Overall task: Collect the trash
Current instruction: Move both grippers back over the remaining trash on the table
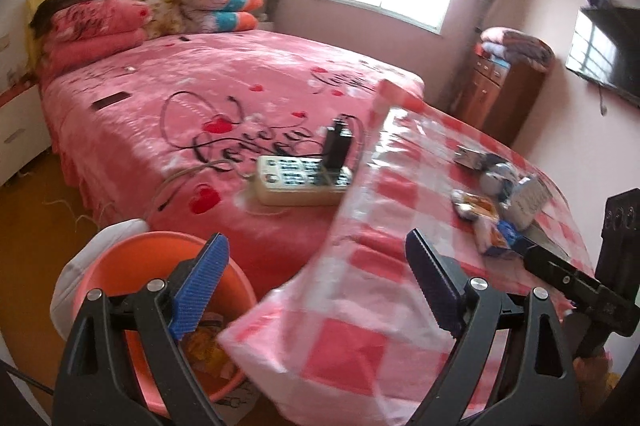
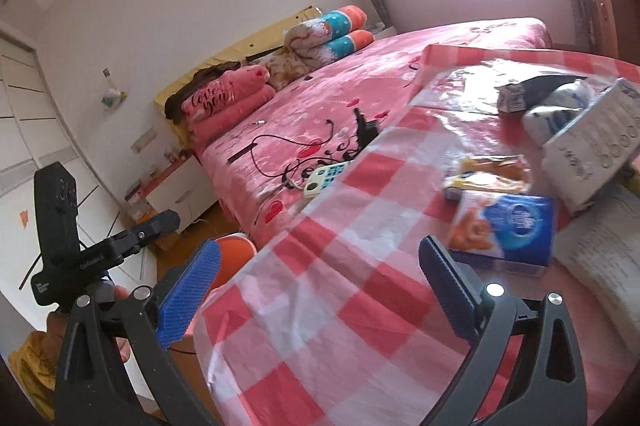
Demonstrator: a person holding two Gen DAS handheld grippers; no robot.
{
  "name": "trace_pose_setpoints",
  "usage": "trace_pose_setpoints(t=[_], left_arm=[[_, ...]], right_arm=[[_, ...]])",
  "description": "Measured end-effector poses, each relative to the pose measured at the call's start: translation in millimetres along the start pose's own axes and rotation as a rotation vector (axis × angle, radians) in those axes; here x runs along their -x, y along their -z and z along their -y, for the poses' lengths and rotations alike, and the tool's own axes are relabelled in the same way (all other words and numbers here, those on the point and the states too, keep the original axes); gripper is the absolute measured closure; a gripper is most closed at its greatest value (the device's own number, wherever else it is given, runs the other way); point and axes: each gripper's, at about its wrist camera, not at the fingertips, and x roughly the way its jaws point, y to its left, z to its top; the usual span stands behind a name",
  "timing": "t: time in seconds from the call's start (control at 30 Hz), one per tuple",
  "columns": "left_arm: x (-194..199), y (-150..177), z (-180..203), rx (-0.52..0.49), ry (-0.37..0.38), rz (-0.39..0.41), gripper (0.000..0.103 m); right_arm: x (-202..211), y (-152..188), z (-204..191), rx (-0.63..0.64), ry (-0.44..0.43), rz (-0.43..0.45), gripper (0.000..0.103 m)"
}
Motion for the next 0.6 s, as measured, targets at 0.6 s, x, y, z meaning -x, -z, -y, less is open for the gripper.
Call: trace_pose_setpoints(t=[0.6], left_arm=[[-19, -2, 121, -0.228, 0.115, -0.037, 0.013]], right_arm=[[68, -11, 69, -0.064, 0.168, 0.117, 0.005]])
